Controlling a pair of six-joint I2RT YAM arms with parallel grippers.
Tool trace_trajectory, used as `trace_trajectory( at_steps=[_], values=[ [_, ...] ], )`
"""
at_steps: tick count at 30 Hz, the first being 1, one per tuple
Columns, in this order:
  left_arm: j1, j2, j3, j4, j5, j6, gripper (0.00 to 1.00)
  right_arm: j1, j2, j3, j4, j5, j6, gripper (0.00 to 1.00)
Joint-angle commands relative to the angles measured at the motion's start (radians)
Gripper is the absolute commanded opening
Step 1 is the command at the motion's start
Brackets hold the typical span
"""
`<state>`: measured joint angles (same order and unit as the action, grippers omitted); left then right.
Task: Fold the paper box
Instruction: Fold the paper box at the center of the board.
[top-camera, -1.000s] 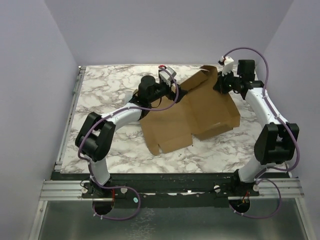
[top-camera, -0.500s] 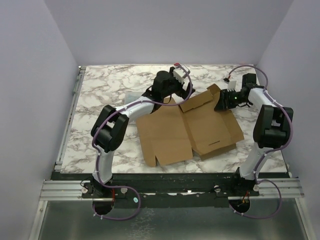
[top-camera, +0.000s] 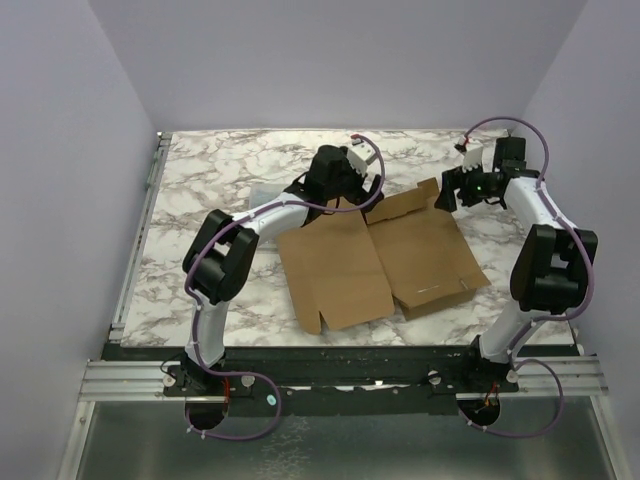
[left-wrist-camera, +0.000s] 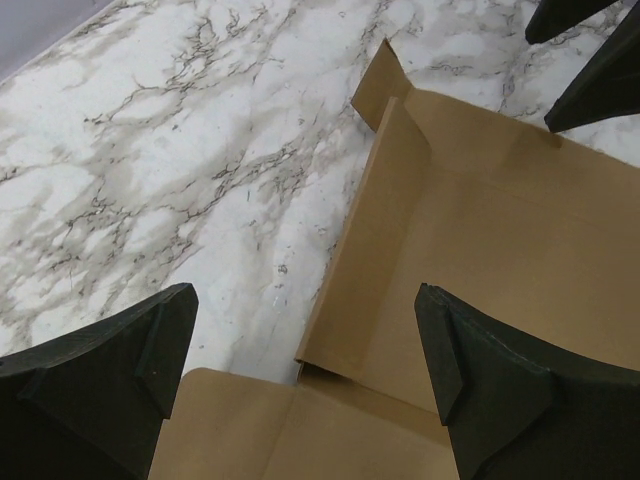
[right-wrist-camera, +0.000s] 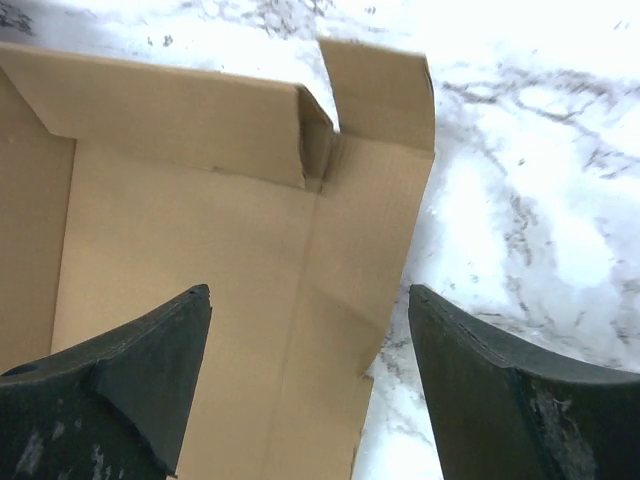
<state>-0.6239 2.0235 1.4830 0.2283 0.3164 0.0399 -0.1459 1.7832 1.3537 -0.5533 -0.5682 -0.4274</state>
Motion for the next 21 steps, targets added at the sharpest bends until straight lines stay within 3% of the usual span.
trace_trajectory(
  at_steps=[1, 4, 6, 8, 10, 11, 15, 21],
  values=[
    [0.005, 0.018, 0.046, -0.035, -0.054, -0.106, 0.99, -0.006, -0.057, -0.021, 0.088, -0.016, -0.055, 0.84],
    [0.028, 0.026, 0.058, -0.013, -0.011, -0.196, 0.99, -0.006, -0.018, -0.004, 0.082, -0.126, -0.059, 0.82],
    [0.032, 0.029, 0.067, -0.009, 0.001, -0.201, 0.97, -0.006, 0.037, 0.025, 0.071, -0.165, -0.033, 0.75],
    [0.030, 0.037, 0.077, -0.014, 0.016, -0.174, 0.94, -0.009, 0.100, 0.073, 0.048, -0.165, 0.004, 0.57],
    [0.025, 0.052, 0.103, -0.045, -0.003, -0.149, 0.92, -0.019, 0.148, 0.104, 0.045, -0.158, 0.045, 0.29],
    [0.020, 0.062, 0.123, -0.073, -0.024, -0.127, 0.91, -0.021, 0.161, 0.106, 0.059, -0.142, 0.066, 0.23],
    [0.005, 0.116, 0.180, -0.138, -0.081, -0.060, 0.90, -0.022, 0.200, 0.102, 0.135, -0.106, 0.126, 0.12],
    [0.000, 0.199, 0.246, -0.150, -0.072, -0.044, 0.91, -0.022, 0.320, 0.193, 0.076, -0.198, 0.152, 0.09]
  ],
)
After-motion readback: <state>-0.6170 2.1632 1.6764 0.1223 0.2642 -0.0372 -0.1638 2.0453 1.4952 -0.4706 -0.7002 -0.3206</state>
